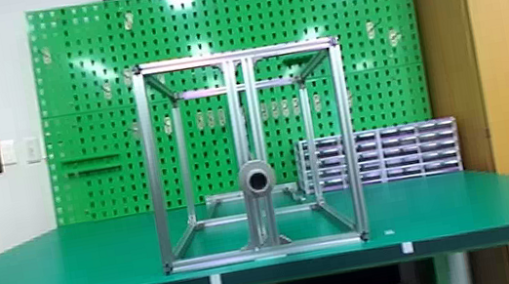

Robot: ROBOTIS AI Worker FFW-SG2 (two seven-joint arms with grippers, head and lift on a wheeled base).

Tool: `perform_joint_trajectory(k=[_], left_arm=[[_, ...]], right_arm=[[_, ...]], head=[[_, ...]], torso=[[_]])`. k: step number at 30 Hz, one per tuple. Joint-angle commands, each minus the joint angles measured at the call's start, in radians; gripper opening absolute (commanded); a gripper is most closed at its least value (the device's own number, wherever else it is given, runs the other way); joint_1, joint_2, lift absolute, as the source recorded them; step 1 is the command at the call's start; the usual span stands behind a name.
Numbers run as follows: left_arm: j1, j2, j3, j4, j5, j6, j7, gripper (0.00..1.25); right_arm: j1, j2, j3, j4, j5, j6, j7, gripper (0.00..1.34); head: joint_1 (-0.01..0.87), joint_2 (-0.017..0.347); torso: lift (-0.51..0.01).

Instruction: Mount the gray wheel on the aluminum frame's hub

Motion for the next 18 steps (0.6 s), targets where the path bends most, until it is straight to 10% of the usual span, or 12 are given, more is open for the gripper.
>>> perform_joint_trajectory(k=[1,18], left_arm=[[0.0,0.0,0.002,-0.001,0.001,0.0,0.0,1.11],[0.003,0.0,0.002,-0.001,0.001,0.0,0.0,1.11]], right_arm=[[0.001,0.0,0.0,0.0,-0.002,0.002,-0.001,0.25],[0.001,0.0,-0.001,0.0,-0.005,0.005,0.001,0.25]], head=[[-0.005,0.006],[-0.005,0.006]], torso=[[-0.499],[-0.499]])
